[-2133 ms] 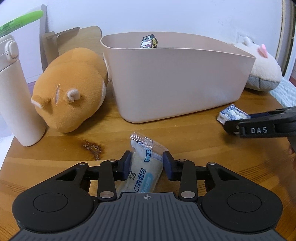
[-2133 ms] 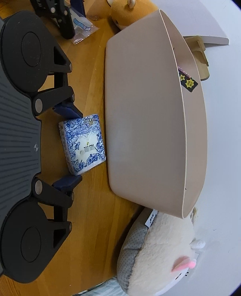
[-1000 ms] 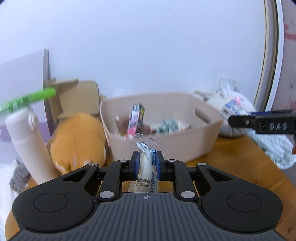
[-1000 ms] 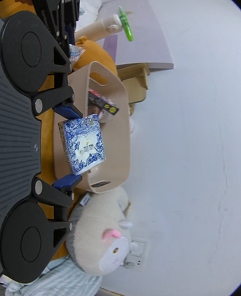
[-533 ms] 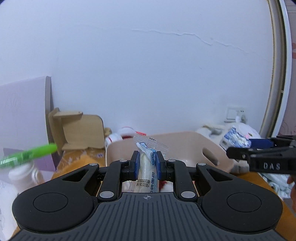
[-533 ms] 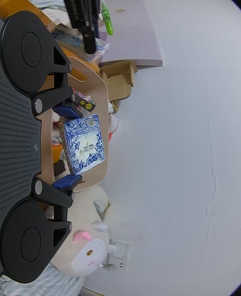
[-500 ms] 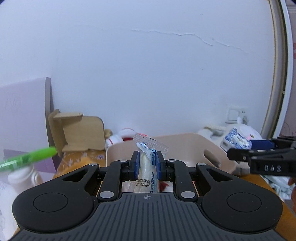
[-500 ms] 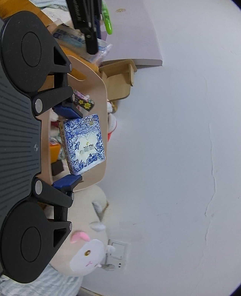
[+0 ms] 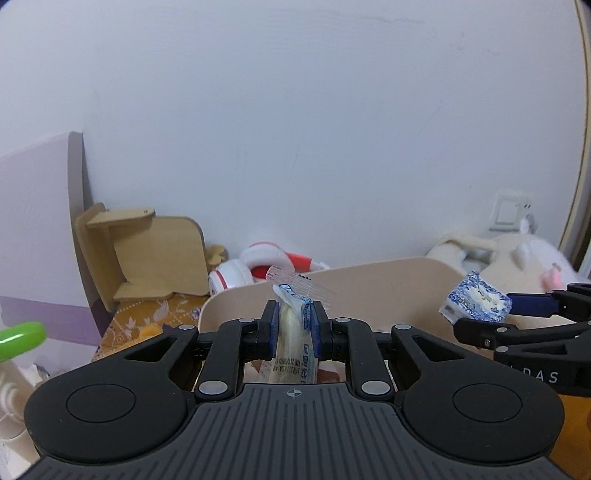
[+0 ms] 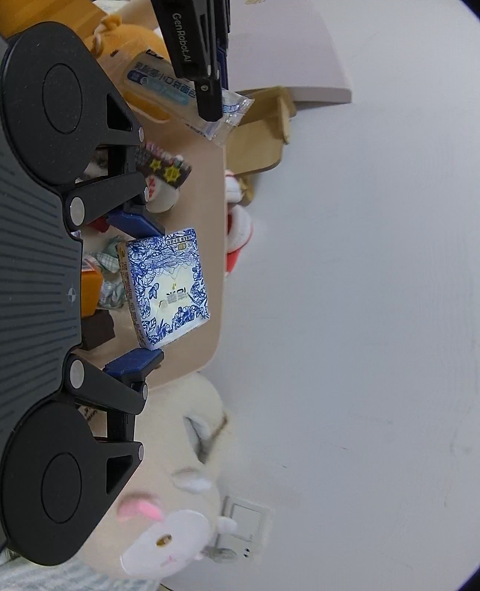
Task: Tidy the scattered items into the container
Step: 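Carry the bread snack and tissue pack into the basket and release both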
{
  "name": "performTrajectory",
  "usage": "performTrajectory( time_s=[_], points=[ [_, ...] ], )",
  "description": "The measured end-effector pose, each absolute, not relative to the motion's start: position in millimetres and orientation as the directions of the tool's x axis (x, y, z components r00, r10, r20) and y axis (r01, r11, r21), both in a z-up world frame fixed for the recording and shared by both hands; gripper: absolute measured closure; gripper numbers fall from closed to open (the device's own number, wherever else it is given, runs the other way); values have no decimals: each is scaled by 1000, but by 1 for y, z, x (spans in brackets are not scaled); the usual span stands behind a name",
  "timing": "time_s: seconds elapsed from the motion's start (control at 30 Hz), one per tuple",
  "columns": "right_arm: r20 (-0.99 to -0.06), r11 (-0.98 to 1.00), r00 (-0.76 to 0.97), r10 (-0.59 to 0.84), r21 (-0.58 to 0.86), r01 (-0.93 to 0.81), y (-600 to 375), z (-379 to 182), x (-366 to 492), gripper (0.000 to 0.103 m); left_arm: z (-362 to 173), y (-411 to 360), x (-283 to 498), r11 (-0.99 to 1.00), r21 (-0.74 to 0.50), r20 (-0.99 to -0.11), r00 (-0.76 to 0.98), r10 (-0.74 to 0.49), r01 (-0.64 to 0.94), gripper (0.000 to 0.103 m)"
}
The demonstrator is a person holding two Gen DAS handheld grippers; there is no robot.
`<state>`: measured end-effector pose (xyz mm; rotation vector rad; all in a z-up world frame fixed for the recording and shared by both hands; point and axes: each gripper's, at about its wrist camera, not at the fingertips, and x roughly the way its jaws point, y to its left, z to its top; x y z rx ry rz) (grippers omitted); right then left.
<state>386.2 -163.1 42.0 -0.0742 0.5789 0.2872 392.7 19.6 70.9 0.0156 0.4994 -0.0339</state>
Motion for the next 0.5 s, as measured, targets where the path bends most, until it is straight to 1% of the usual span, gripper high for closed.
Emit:
performTrajectory(
  time_s=[0.4,0.43,0.47,0.5],
  points=[
    [-605,962,765,221,7,-272,-157,11,407,40,47,16,412,998,31,-527,850,-23,46,86],
    [-612,962,759,222,9,-273,-156,10,408,39,47,16,412,998,34,-532,846,-28,55,84],
    [-618,962,754,221,10,-273,-156,10,409,33,46,15,411,997,39,-536,843,-31,62,73],
    [-621,962,753,220,11,-273,-156,9,409,30,46,14,409,997,46,-534,845,-34,69,64]
  ],
)
